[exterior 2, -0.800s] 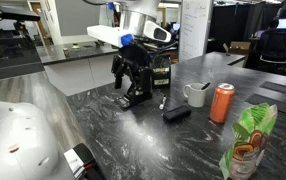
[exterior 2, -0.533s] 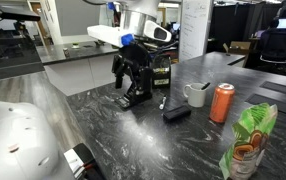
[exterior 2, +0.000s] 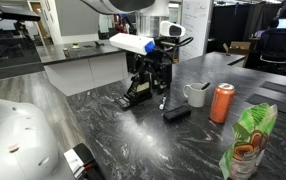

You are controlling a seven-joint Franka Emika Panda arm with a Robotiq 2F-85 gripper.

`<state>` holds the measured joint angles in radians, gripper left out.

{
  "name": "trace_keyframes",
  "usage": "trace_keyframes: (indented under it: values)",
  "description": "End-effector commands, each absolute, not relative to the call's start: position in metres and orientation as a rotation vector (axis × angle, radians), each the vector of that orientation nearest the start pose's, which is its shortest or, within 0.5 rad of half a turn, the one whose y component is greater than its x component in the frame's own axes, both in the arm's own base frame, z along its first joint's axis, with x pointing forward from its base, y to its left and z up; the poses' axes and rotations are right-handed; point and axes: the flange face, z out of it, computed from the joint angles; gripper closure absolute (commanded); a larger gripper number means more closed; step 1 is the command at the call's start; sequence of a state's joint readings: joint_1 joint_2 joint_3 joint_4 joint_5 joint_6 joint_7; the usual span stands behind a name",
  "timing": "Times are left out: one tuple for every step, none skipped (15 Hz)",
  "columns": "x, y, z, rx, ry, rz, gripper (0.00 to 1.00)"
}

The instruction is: Remove the marker from the cup

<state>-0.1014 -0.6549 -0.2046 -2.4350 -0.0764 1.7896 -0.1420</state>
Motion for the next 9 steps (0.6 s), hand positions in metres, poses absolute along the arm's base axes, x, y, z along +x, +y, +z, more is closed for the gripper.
trace_keyframes:
  values:
    - [0.379, -0.137, 0.508, -3.067, 0.238, -0.102, 0.00]
    - [0.390, -0.137, 0.504, -3.035, 0.264, -0.123, 0.00]
    - [0.399, -0.137, 0.502, -3.014, 0.298, -0.152, 0.00]
    - [0.409, -0.138, 0.500, -2.992, 0.333, -0.179, 0.00]
    - [0.419, -0.140, 0.500, -2.960, 0.387, -0.218, 0.00]
    - [0.428, -0.141, 0.500, -2.928, 0.436, -0.249, 0.00]
    - [0.438, -0.142, 0.501, -2.901, 0.486, -0.282, 0.00]
    - [0.451, -0.142, 0.503, -2.890, 0.532, -0.315, 0.00]
    - [0.462, -0.143, 0.505, -2.877, 0.576, -0.347, 0.00]
